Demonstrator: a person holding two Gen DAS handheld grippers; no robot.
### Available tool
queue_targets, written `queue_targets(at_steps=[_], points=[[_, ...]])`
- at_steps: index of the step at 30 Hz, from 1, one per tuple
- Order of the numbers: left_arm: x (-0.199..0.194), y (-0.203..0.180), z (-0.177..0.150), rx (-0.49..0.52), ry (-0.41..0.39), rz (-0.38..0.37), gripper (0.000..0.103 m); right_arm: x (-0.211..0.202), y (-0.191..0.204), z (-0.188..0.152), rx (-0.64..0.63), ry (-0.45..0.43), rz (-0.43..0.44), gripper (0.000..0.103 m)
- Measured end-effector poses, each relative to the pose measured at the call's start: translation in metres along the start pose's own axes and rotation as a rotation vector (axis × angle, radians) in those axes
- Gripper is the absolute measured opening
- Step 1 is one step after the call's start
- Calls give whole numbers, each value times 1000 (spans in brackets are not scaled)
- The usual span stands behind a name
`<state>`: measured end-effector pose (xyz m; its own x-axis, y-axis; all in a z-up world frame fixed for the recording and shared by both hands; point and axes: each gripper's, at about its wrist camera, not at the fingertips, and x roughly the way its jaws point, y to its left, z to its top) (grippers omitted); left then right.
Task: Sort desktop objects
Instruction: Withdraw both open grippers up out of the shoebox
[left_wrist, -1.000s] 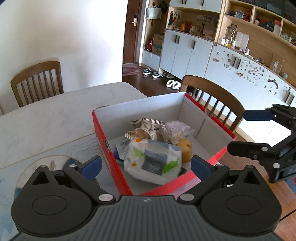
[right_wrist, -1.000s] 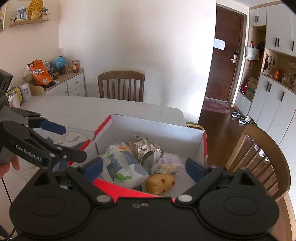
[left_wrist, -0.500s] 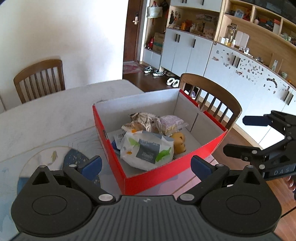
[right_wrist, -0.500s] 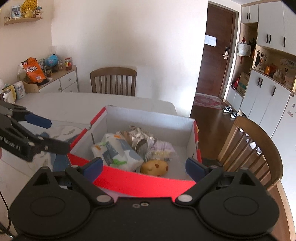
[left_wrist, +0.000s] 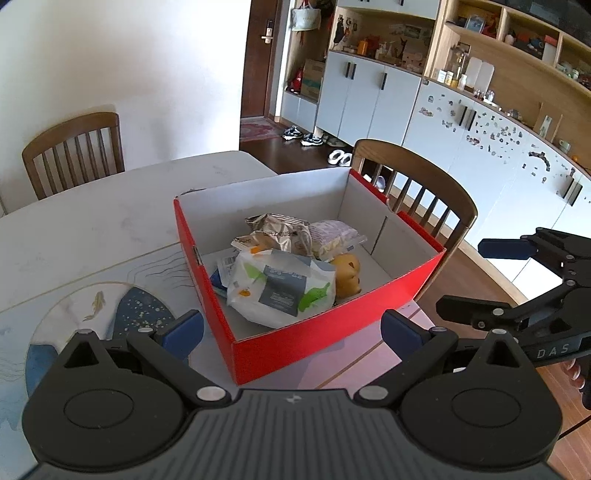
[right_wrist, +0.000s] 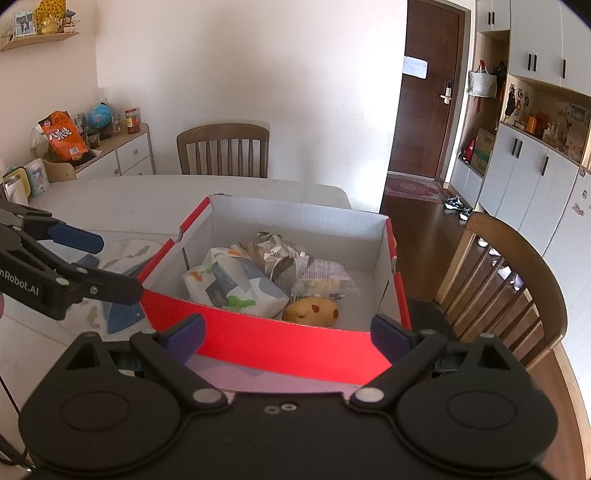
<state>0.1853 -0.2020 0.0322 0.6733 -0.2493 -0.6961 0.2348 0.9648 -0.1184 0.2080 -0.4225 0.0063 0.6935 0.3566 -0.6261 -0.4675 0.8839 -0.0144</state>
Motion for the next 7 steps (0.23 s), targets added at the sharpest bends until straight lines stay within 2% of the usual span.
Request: queue_targets(at_steps=[7], points=[[-1, -3, 0, 2, -7, -4, 103, -3, -1, -1, 3, -4, -6, 97]])
